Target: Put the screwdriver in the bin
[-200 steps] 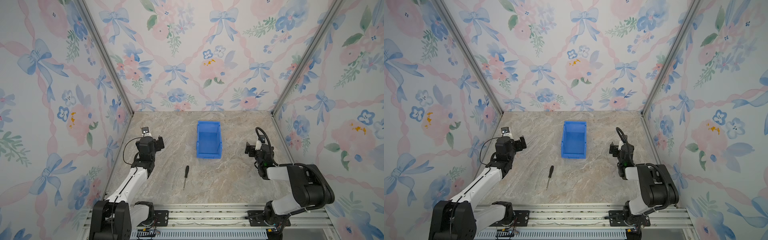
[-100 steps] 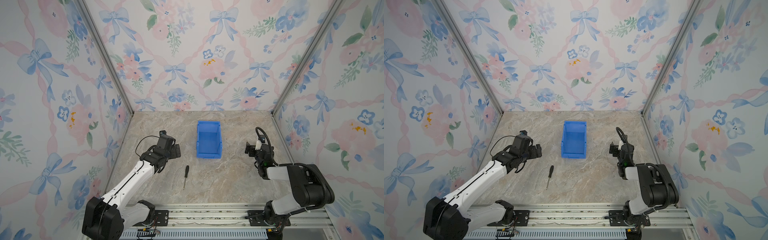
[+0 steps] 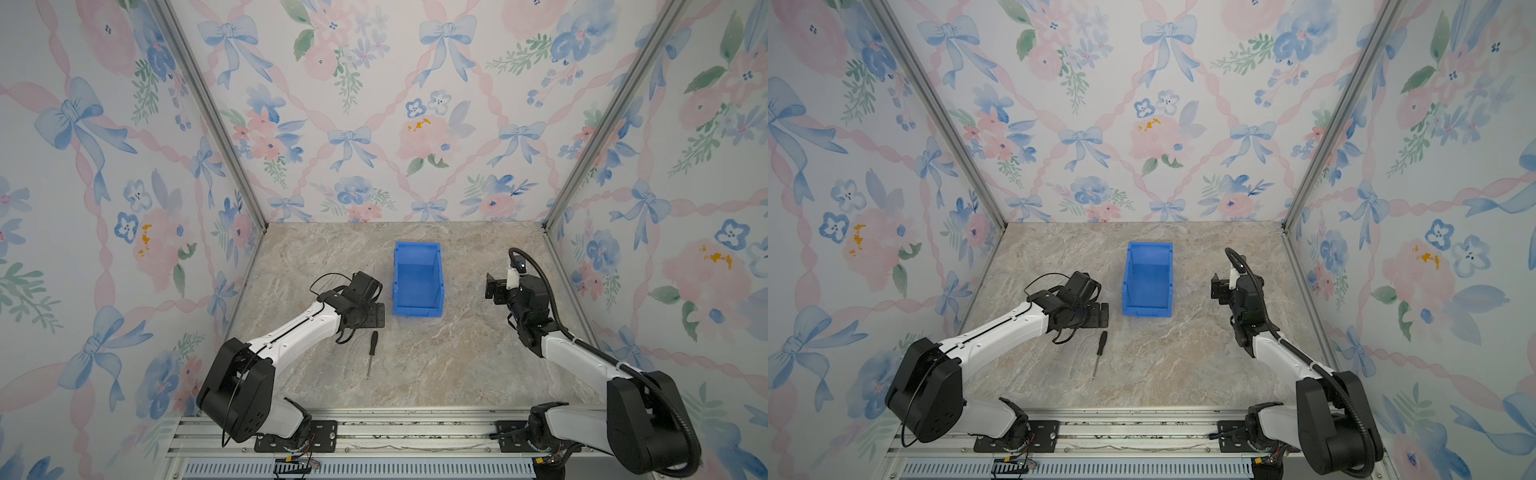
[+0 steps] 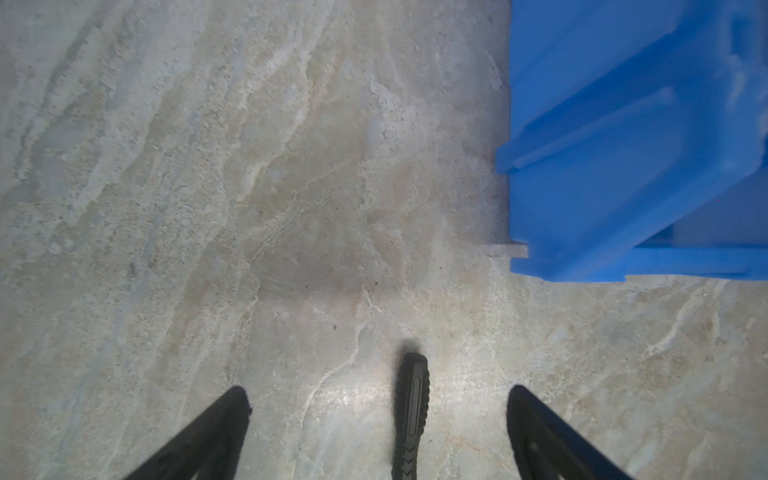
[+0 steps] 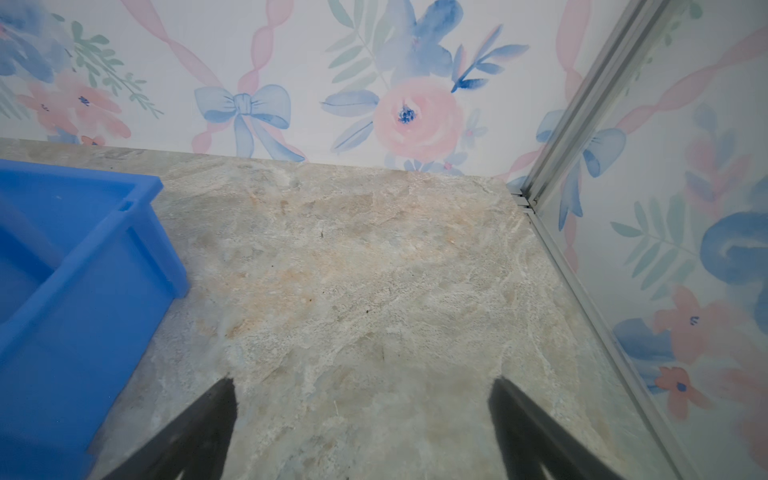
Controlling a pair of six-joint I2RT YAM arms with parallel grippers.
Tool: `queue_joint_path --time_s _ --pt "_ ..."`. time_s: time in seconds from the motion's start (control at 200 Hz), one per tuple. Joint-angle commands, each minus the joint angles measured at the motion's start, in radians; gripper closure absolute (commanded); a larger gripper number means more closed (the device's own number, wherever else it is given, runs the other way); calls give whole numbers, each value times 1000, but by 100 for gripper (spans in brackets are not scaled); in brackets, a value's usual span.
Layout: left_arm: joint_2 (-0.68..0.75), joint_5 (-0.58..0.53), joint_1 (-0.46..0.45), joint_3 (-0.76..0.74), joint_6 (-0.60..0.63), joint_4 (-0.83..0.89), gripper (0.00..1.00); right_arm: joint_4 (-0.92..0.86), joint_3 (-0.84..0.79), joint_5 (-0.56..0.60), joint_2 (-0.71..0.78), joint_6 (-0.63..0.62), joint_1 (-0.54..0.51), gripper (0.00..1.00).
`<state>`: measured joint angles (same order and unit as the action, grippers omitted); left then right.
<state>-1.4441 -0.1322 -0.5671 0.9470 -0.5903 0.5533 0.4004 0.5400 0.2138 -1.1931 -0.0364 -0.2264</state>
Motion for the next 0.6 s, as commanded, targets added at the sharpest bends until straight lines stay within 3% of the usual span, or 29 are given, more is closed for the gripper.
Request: queue_joint_path --time_s 0.0,0.13,0.255,0.435,0.595 --pt "-29 25 -7 17 23 31 3 -220 8 16 120 -8 -86 3" --pt "-63 17 -29 12 18 30 6 -345 7 -68 255 15 -210 3" --pt "-98 21 -50 10 7 28 10 -412 -14 -226 366 15 -304 3" --pt "-134 12 -84 1 -16 27 16 -509 -8 -451 418 25 -344 3" --pt "-174 -9 -99 5 -20 27 24 -499 -44 -487 433 36 -379 3"
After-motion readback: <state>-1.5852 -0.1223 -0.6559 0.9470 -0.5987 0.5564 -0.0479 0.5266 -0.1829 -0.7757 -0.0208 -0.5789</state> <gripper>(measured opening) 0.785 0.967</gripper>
